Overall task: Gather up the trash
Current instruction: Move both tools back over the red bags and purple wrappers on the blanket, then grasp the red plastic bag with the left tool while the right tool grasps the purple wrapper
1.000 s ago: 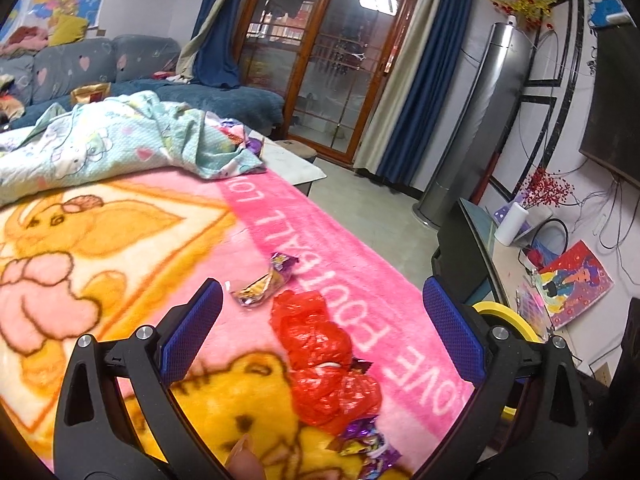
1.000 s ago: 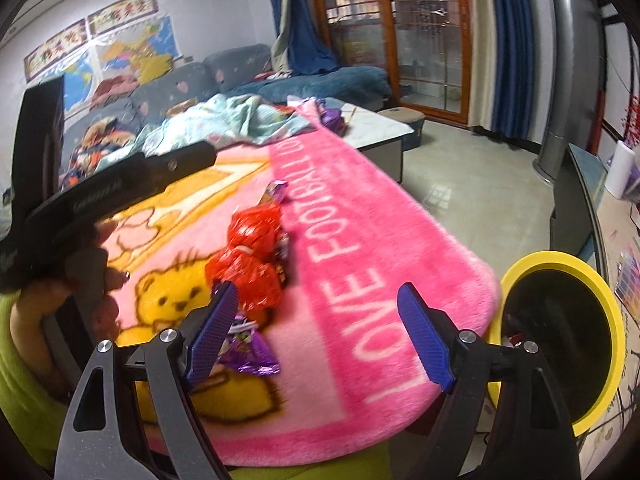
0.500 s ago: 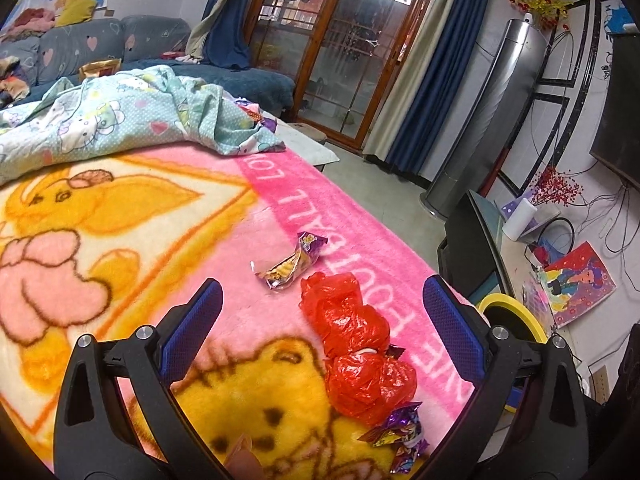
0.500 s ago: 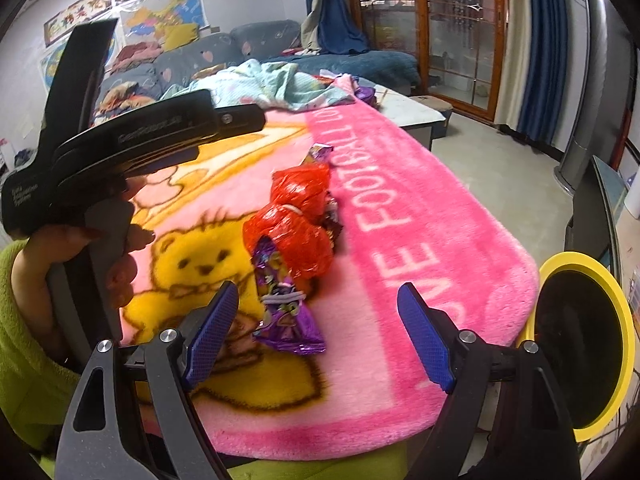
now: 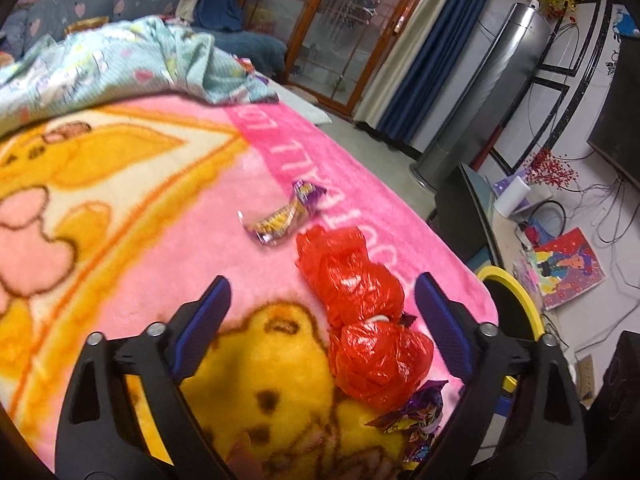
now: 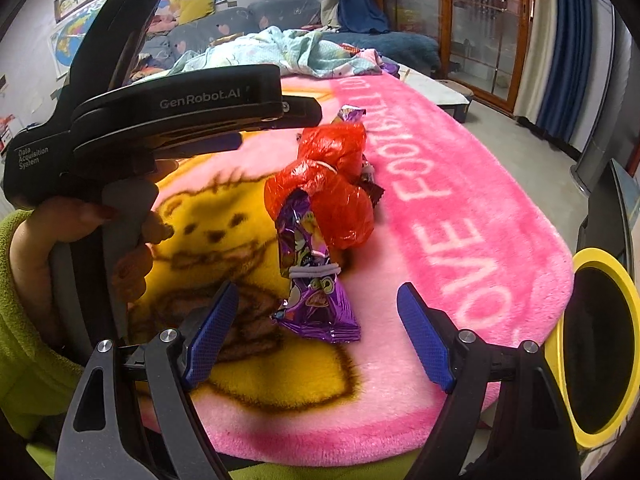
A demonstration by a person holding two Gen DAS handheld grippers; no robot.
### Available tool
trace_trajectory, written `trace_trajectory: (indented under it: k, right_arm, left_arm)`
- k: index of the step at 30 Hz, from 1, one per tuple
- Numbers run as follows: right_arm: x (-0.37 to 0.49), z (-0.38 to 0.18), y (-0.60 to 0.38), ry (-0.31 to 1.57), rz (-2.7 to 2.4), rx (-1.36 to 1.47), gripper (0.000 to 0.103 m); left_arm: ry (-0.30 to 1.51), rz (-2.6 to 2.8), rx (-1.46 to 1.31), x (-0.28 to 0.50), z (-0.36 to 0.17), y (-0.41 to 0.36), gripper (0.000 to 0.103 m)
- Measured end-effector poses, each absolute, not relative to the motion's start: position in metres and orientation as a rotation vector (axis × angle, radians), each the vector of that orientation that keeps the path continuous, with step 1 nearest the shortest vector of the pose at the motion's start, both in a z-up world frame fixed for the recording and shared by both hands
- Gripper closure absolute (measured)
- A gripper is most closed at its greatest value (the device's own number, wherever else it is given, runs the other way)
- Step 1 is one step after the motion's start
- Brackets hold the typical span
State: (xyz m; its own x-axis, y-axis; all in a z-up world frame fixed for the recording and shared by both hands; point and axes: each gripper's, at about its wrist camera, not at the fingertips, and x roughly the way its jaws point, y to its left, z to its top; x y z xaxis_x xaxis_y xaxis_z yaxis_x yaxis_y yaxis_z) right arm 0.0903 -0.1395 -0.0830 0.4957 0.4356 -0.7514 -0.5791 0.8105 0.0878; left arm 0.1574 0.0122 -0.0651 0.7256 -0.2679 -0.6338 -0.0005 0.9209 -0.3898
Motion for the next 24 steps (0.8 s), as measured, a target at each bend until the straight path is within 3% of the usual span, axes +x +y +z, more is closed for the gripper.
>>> trace_trajectory:
  k: [4, 13, 20, 24]
  right_arm:
    - [0.095, -0.094, -0.137, 0.890, 0.634, -0.184, 0.035]
    - [0.099, -0.102, -0.141, 0.906, 0.630, -0.162, 0.055]
    - [0.100, -0.101, -0.144, 0.902, 0.634, -0.169, 0.059]
    - [0.098, -0.100, -0.145, 0.906, 0.637, -0.165, 0.060]
  left_arm:
    - [0.786, -0.196, -0.422, 0.161, -0.074, 0.011, 0.038]
    - [0.836, -0.268, -0.498, 0.165, -0.086, 0.007, 0.050]
    - [0.891, -0.293, -0.544, 0.169, -0.098, 0.006, 0.061]
    - [0.897, -0.315, -0.566, 0.169, -0.097, 0.008, 0.075]
